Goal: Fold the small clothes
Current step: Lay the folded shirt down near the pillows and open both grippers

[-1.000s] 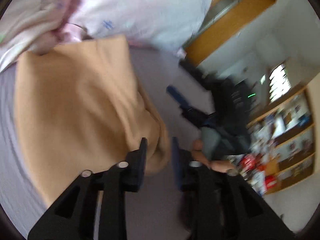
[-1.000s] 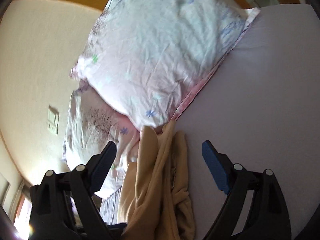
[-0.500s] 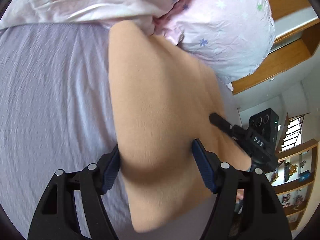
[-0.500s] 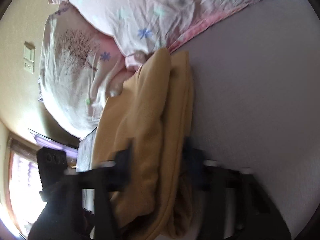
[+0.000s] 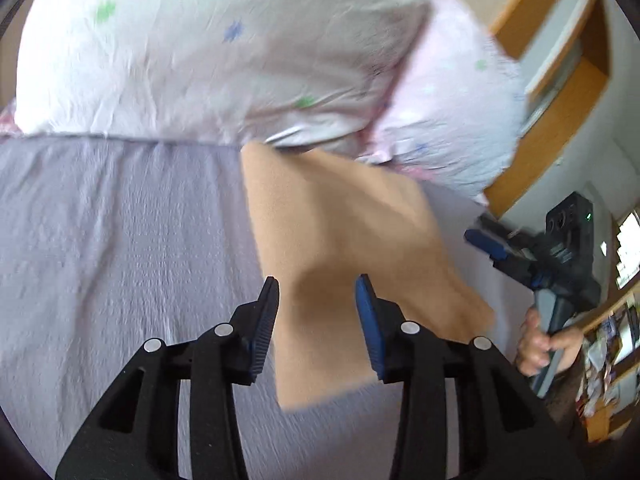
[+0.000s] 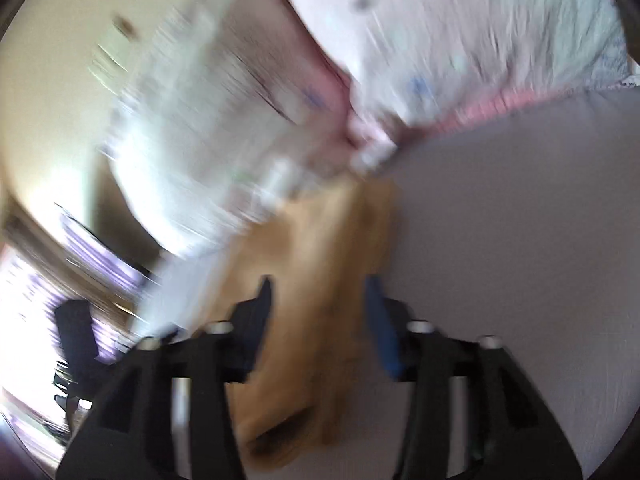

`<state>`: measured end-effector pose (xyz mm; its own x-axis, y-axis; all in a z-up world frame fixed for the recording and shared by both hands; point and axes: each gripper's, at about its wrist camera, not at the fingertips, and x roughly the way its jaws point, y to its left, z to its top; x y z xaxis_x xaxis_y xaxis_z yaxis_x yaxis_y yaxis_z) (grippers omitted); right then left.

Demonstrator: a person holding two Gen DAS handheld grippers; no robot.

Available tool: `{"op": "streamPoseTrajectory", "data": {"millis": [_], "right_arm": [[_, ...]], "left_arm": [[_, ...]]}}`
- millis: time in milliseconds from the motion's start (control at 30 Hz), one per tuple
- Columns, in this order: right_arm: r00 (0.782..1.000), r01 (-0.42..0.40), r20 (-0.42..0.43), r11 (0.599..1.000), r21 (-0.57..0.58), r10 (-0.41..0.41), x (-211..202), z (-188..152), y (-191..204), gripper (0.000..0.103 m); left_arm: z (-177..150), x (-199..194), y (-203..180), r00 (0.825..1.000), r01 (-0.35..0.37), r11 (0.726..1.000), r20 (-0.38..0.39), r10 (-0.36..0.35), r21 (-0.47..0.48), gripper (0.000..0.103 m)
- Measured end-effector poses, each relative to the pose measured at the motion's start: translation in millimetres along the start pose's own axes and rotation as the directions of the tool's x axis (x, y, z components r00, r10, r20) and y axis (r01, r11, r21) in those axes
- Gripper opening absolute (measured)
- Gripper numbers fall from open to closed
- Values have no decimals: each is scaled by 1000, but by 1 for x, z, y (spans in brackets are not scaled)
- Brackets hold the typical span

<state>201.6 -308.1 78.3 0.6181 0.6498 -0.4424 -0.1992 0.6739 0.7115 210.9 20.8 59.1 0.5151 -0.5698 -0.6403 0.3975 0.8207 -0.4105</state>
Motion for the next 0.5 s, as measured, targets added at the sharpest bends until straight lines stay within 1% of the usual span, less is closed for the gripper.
{"op": "streamPoseTrajectory", "data": {"millis": [33, 67, 100, 133, 167, 200, 233, 267, 300, 333, 367, 400, 433, 467, 500], "right_arm": [[995, -96, -23, 995, 14, 96, -5, -6, 9, 64], [979, -187, -73, 982, 36, 189, -3, -15, 19, 66], [965, -227, -124, 973, 52, 232, 1, -24, 26, 67], [957, -232, -167, 971, 65, 239, 7, -32, 29, 67], [954, -205, -208, 976, 81, 217, 17, -42, 29, 67], [956, -169, -228, 981, 90, 186, 23, -47, 24, 67], [964, -108, -235, 989, 98, 128, 30, -48, 17, 67], [973, -1, -228, 995, 103, 24, 35, -49, 5, 67], [975, 56, -222, 992, 112, -30, 37, -49, -7, 61], [972, 66, -232, 988, 142, -32, 40, -52, -17, 57], [970, 55, -243, 981, 186, -9, 41, -56, -25, 52], [973, 48, -232, 982, 182, -5, 36, -57, -24, 52], [979, 55, -201, 990, 130, -28, 24, -59, -14, 53], [985, 73, -165, 994, 83, -58, 13, -61, -6, 63], [989, 97, -113, 995, 26, -94, -1, -66, 6, 78]], "left_arm": [[-6, -10, -10, 1000, 19, 999, 17, -20, 40, 48], [-11, -13, -19, 999, 39, 997, 21, -40, 74, 51], [-15, -12, -28, 998, 51, 993, 16, -53, 102, 57], [-21, -9, -35, 998, 64, 990, -1, -64, 128, 60], [-25, -4, -39, 997, 74, 987, -20, -71, 140, 60], [-29, 6, -44, 996, 81, 986, -52, -74, 146, 61], [-30, 16, -47, 995, 75, 987, -75, -65, 144, 63], [-33, 25, -46, 994, 59, 989, -101, -46, 139, 63], [-36, 36, -43, 991, 31, 990, -133, -13, 138, 63], [-38, 43, -40, 989, 16, 991, -150, 5, 136, 63], [-41, 45, -38, 988, 13, 992, -152, 6, 125, 63], [-43, 39, -36, 991, 25, 994, -136, -10, 108, 63], [-46, 31, -35, 992, 35, 994, -126, -22, 103, 63], [-48, 24, -36, 993, 40, 994, -114, -28, 101, 65], [-52, 12, -37, 995, 32, 995, -93, -23, 98, 73]]}}
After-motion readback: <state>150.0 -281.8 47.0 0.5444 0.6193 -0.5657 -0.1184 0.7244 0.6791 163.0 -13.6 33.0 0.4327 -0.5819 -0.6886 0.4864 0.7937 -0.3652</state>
